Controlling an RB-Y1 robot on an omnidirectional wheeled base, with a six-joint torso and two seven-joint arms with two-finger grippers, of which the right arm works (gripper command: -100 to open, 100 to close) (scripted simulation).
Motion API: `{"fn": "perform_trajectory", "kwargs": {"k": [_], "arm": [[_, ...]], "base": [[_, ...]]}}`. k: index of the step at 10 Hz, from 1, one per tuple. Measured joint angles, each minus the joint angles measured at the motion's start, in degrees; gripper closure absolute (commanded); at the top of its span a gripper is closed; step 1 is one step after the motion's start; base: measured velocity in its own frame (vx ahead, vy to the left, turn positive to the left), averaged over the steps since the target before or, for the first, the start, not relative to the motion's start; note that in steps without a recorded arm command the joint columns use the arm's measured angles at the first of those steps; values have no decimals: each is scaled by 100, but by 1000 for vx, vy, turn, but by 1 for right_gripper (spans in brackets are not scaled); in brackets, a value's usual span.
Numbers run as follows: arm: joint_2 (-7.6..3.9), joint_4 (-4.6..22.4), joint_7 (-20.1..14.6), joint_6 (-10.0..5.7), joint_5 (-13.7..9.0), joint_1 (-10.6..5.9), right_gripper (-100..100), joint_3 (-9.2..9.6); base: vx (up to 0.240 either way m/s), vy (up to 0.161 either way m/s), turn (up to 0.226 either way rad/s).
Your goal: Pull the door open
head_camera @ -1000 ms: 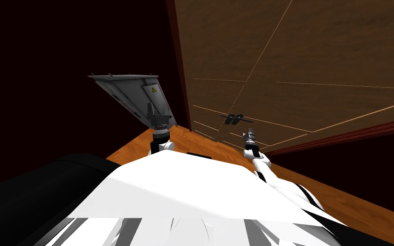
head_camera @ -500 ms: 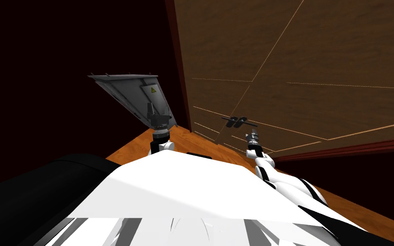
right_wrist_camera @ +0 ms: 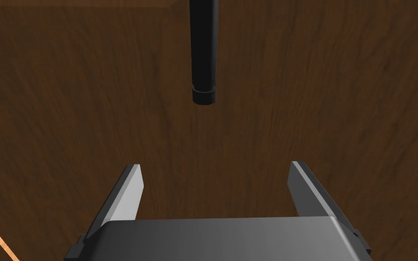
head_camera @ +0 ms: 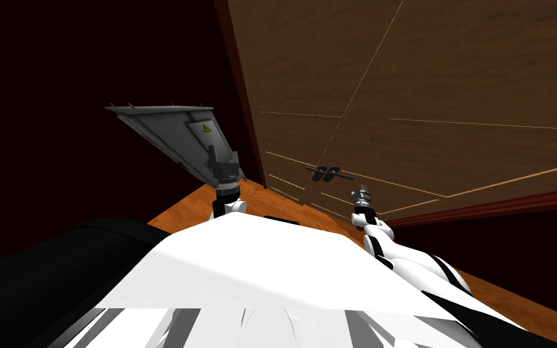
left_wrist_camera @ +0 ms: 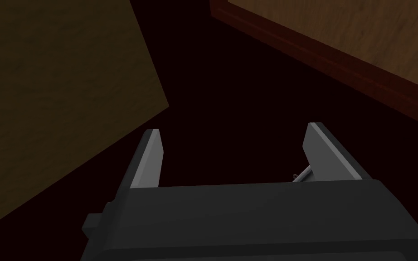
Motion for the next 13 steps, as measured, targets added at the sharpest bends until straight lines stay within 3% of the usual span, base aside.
{"fn": "perform_trajectory", "kwargs": {"k": [3,5,6,8,9,13], "arm": [[-37,-19,27,64,-25,23,-100,-48],[32,-157,61,143,-28,22,-100,-48],[58,65,49,51,-2,-140,-100,5],[108,-32,56,46,-1,-115,-100,10],[112,-45,60,59,-2,-113,100,9],[130,-31,53,51,3,-115,100,20]], "base": [[179,-52,44],[226,97,145],[125,111,47],[13,36,-4],[6,3,2],[-3,-3,6]]}}
